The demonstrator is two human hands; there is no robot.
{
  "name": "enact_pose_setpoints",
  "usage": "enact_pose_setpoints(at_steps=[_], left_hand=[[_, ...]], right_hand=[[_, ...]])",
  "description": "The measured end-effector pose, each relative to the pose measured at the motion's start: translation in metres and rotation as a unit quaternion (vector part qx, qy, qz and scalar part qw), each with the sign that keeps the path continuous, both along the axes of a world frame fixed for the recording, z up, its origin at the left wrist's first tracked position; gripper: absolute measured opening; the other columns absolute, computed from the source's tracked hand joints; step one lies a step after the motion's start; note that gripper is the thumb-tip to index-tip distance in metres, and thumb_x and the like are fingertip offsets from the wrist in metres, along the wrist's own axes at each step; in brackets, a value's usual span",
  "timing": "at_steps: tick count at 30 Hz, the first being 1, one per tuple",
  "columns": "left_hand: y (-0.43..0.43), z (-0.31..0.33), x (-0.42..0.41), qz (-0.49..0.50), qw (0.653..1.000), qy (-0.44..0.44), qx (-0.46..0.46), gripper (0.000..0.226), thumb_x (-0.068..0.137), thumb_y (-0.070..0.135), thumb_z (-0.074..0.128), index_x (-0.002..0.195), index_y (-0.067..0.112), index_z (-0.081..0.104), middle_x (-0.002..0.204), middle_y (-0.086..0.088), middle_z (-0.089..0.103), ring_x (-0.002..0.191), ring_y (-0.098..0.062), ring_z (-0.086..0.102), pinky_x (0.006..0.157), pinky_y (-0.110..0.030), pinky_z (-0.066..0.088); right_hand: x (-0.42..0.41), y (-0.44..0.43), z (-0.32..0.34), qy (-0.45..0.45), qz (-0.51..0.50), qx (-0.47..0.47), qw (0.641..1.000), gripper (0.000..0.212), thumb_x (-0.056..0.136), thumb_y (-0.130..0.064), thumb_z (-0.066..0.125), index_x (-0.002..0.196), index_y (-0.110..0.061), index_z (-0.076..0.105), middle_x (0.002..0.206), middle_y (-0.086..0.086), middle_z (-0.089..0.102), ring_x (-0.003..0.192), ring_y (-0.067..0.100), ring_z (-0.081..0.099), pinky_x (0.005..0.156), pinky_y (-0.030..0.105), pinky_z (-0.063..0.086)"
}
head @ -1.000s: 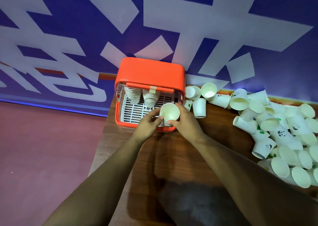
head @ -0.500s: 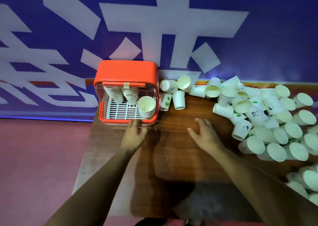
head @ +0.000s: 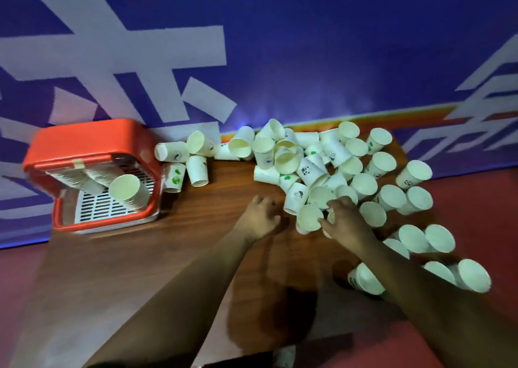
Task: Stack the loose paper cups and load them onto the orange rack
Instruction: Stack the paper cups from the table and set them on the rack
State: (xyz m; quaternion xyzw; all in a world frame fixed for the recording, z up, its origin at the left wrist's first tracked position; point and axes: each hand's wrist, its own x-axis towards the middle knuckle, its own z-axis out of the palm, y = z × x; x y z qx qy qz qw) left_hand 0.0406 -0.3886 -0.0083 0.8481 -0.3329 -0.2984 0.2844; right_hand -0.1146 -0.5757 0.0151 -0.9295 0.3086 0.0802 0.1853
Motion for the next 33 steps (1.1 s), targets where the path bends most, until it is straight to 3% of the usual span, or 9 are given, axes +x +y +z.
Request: enact_pose_setpoints(at_steps=[6,9,12,17,23,26,28,30,33], left_hand=[[-0.071,-0.023,-0.005,0.071,0.996,0.042,0.036,0.036,0.096,0.026,0.054,0.124,0.004,0.054,0.125,-0.016,0.055,0.122,-0.03,0.047,0.098,-0.034,0.039],[-0.094,-0.032,0.002,0.112,0.989,0.074,0.064,0.039,0.095,0.035,0.055,0.12,0.005,0.057,0.12,-0.013,0.059,0.115,-0.029,0.054,0.088,-0.031,0.041],[-0.111,-0.04,0.005,0.118,0.986,0.098,0.067,0.04,0.095,0.039,0.058,0.116,0.005,0.059,0.11,-0.005,0.061,0.105,-0.024,0.057,0.079,-0.027,0.038],[-0.126,-0.063,0.01,0.179,0.969,0.142,0.087,0.054,0.088,0.047,0.067,0.121,0.006,0.057,0.118,-0.007,0.064,0.111,-0.026,0.059,0.086,-0.032,0.045],[-0.107,-0.079,-0.002,0.142,0.978,0.119,0.097,0.042,0.084,0.043,0.073,0.106,0.01,0.061,0.106,-0.004,0.067,0.097,-0.022,0.061,0.075,-0.03,0.042],[-0.081,-0.078,-0.011,0.166,0.97,0.17,0.05,0.037,0.085,0.038,0.074,0.111,0.014,0.063,0.104,0.0,0.069,0.09,-0.016,0.065,0.068,-0.026,0.046],[-0.058,-0.073,-0.013,0.201,0.955,0.216,0.014,0.031,0.087,0.031,0.073,0.112,0.014,0.066,0.1,-0.001,0.072,0.083,-0.013,0.067,0.063,-0.02,0.049],[-0.033,-0.067,-0.01,0.238,0.936,0.257,-0.02,0.025,0.088,0.026,0.071,0.107,0.009,0.069,0.097,-0.006,0.074,0.082,-0.017,0.07,0.067,-0.02,0.053],[0.01,-0.052,0.001,0.283,0.898,0.328,-0.081,0.03,0.084,0.025,0.074,0.107,0.005,0.068,0.108,-0.016,0.073,0.092,-0.023,0.071,0.088,-0.035,0.056]], right_hand=[[-0.01,-0.007,-0.024,0.002,0.12,-0.043,0.992,0.045,0.081,-0.04,0.071,0.12,-0.018,0.066,0.125,0.01,0.049,0.118,0.031,0.049,0.101,0.041,0.041],[-0.013,-0.012,-0.043,-0.017,0.152,-0.075,0.985,0.024,0.072,-0.029,0.08,0.094,-0.021,0.076,0.11,0.01,0.055,0.11,0.034,0.055,0.095,0.044,0.046],[-0.018,-0.022,-0.055,-0.054,0.161,-0.083,0.982,0.013,0.062,-0.021,0.084,0.07,-0.022,0.074,0.099,0.007,0.056,0.097,0.03,0.059,0.084,0.042,0.054],[-0.035,-0.032,-0.06,-0.153,0.155,-0.012,0.976,0.003,0.075,-0.021,0.074,0.074,-0.019,0.071,0.106,0.006,0.054,0.097,0.025,0.053,0.084,0.036,0.048],[-0.045,-0.034,-0.058,-0.206,0.04,0.127,0.969,0.006,0.078,-0.025,0.067,0.079,-0.019,0.068,0.11,-0.004,0.047,0.106,0.022,0.049,0.085,0.03,0.046],[-0.04,-0.032,-0.048,-0.201,-0.016,0.16,0.966,0.004,0.077,-0.017,0.074,0.079,-0.017,0.071,0.113,-0.002,0.049,0.11,0.015,0.049,0.088,0.006,0.034],[-0.034,-0.029,-0.036,-0.206,-0.049,0.185,0.96,0.007,0.075,-0.012,0.076,0.078,-0.016,0.071,0.114,0.0,0.049,0.108,0.012,0.05,0.083,-0.002,0.029],[-0.024,-0.027,-0.026,-0.206,-0.068,0.215,0.952,0.008,0.075,-0.011,0.076,0.076,-0.016,0.069,0.117,0.0,0.048,0.109,0.009,0.051,0.082,0.0,0.031],[0.0,-0.014,-0.016,-0.192,-0.065,0.226,0.953,0.011,0.075,-0.011,0.075,0.074,-0.017,0.066,0.116,-0.003,0.049,0.108,0.006,0.051,0.086,0.013,0.034]])
